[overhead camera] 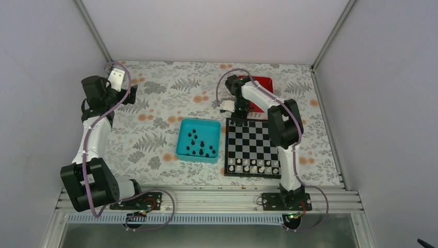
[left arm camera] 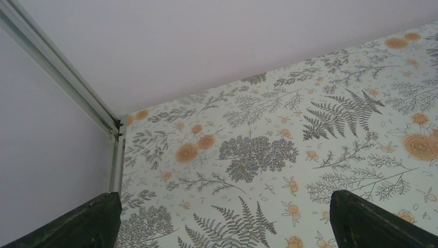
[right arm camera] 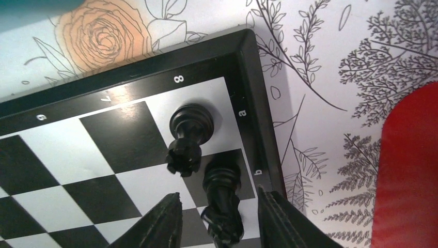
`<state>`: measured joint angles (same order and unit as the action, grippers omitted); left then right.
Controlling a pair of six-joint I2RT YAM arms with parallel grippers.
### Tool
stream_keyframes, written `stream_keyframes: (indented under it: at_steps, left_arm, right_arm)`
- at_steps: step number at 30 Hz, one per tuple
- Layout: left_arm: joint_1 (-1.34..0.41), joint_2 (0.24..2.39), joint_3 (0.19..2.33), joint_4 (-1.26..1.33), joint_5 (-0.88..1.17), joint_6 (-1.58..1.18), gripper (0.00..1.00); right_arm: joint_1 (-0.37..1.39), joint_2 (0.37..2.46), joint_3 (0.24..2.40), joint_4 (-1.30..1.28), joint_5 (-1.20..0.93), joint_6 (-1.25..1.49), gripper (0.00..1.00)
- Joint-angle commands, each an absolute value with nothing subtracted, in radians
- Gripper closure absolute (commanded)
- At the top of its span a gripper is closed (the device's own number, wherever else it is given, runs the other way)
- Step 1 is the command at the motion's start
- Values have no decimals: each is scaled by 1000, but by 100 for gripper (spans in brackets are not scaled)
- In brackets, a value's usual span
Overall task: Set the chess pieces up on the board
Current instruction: Place the chess piece on the chessboard, then pick up the chess piece from the storage box.
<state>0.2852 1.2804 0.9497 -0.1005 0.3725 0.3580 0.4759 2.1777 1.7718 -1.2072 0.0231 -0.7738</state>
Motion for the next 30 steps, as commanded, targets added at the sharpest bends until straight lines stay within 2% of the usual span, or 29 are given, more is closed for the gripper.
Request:
stream_keyframes:
  at_steps: [1, 6, 13, 22, 30]
  left_arm:
    - [293, 1270, 951, -98, 394, 356, 0]
    - [293, 1271, 952, -95, 394, 354, 0]
    - [293, 1272, 954, -95, 400, 353, 0]
    - [295, 1270, 951, -98, 399, 354, 0]
    - [295, 1271, 953, -104, 410, 357, 0]
  right_arm:
    - [469, 2108, 1819, -1250, 24, -769, 58]
    - [492, 2082, 1910, -1287, 23, -767, 56]
    - [676, 2084, 1957, -1285, 30, -762, 54]
    - [864, 2111, 1928, -1228, -19, -765, 54]
    - [910, 2152, 1864, -1180, -49, -759, 54]
